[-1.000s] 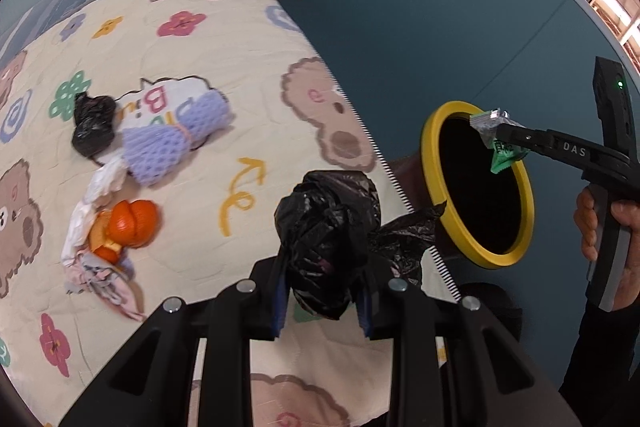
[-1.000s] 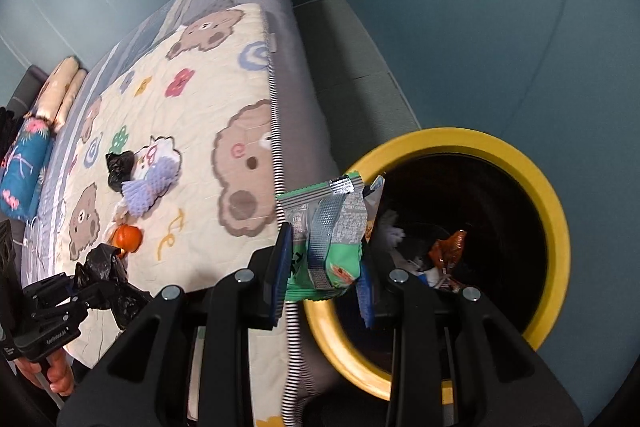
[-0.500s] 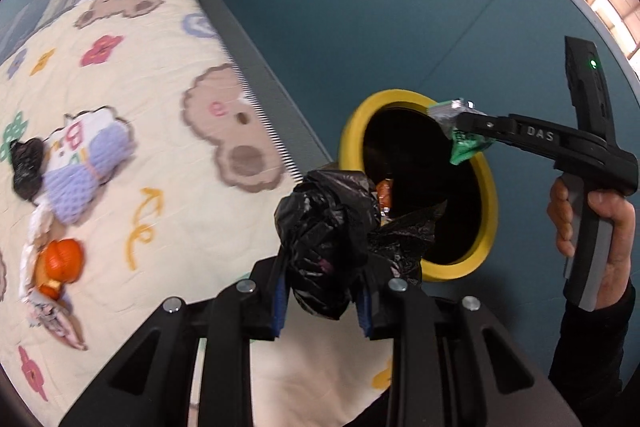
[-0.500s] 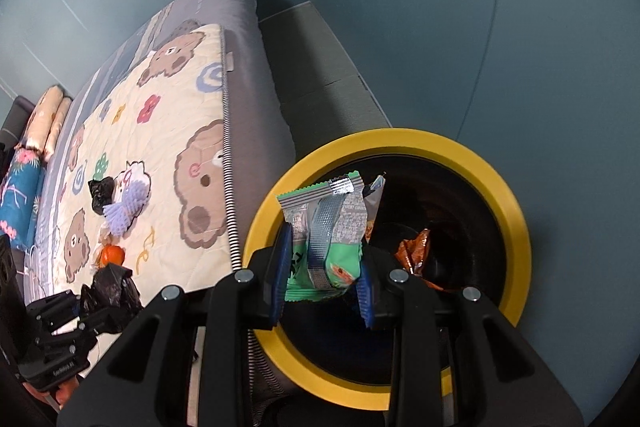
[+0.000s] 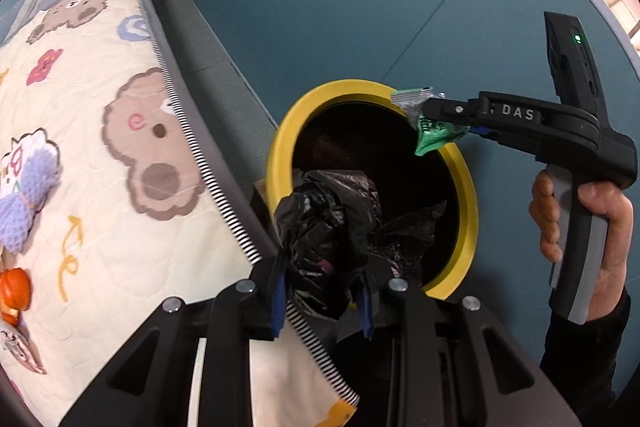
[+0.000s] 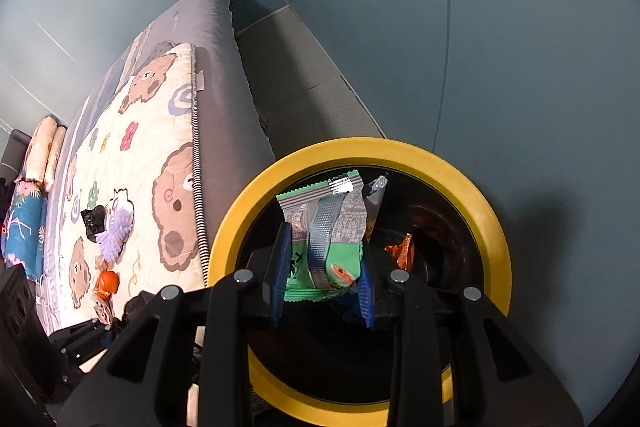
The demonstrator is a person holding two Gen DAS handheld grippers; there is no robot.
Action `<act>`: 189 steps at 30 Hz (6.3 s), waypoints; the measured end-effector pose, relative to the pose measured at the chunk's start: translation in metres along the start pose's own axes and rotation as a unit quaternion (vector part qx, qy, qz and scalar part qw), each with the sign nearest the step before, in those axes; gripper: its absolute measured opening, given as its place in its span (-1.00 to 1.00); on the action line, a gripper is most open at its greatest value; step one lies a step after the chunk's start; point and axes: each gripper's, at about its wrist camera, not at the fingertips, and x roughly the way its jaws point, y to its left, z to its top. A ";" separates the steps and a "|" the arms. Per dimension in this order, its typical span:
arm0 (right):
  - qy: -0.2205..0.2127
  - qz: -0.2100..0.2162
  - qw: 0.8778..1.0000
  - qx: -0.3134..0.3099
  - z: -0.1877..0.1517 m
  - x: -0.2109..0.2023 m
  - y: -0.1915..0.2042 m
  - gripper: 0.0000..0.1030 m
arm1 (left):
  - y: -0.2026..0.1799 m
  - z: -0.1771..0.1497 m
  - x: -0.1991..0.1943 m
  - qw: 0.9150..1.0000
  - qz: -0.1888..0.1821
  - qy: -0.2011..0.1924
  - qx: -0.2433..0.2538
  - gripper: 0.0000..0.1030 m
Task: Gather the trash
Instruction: 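Carry the black bag and green packet with both tools over the yellow bin, then open both tools to drop the bag and packet into the bin, then move both open tools back over the trash on the bed, then grasp the pink cloth with the left tool while the right tool grasps the purple foam net, then lift and carry the pink cloth and foam net with both tools to the bin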
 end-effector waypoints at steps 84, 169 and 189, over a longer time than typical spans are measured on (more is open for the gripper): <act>0.072 0.064 0.985 -0.144 -0.034 0.092 0.290 0.25 | 0.294 -0.142 -0.144 0.960 0.151 -0.069 -0.225 0.45; 0.098 0.066 0.958 -0.260 -0.068 0.127 0.388 -0.74 | 0.293 -0.210 -0.164 0.961 0.083 -0.057 -0.256 -0.83; 0.059 0.071 0.970 -0.223 -0.056 0.064 0.319 -0.74 | 0.245 -0.185 -0.183 0.968 0.087 -0.080 -0.220 -0.83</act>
